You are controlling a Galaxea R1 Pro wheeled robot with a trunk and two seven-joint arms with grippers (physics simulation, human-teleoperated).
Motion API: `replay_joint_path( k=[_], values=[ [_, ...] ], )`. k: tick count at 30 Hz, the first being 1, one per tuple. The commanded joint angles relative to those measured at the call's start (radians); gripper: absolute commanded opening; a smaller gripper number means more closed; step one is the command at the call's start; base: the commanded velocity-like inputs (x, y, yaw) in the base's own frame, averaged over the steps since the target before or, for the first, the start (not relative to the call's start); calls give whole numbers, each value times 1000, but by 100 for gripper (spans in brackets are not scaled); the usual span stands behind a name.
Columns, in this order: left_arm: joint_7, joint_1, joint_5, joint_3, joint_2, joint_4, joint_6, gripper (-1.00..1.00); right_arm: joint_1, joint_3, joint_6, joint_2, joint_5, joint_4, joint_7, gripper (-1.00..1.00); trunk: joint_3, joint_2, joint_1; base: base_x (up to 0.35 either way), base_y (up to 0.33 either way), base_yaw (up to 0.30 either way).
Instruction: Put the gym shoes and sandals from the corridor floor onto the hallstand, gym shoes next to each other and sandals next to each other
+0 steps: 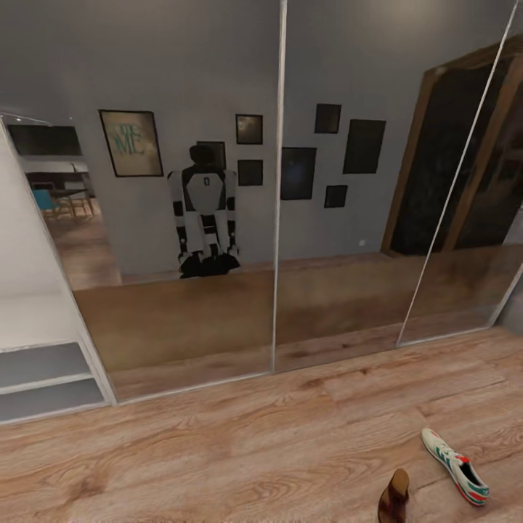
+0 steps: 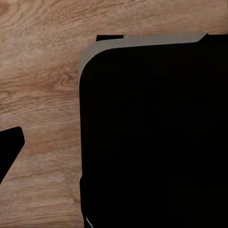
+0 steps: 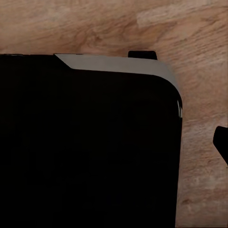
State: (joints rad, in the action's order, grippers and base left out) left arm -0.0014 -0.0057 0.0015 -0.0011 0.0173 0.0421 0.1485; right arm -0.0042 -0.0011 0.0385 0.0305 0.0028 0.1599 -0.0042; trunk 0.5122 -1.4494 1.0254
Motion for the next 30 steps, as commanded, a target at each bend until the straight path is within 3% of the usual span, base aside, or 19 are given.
replay_joint_path(
  k=[1,22,30],
  values=[
    [0,0,0,0,0,-1,3,100,0,0,3,0,0,0,0,100,2,-1,0,-163,41,-201],
    [0,0,0,-1,-3,-1,3,100,0,0,3,0,0,0,0,100,26,-1,0,-31,6,-220],
    [0,0,0,-1,-2,-1,3,100,0,0,3,0,0,0,0,100,35,-1,0,11,-146,-226]
  ],
)
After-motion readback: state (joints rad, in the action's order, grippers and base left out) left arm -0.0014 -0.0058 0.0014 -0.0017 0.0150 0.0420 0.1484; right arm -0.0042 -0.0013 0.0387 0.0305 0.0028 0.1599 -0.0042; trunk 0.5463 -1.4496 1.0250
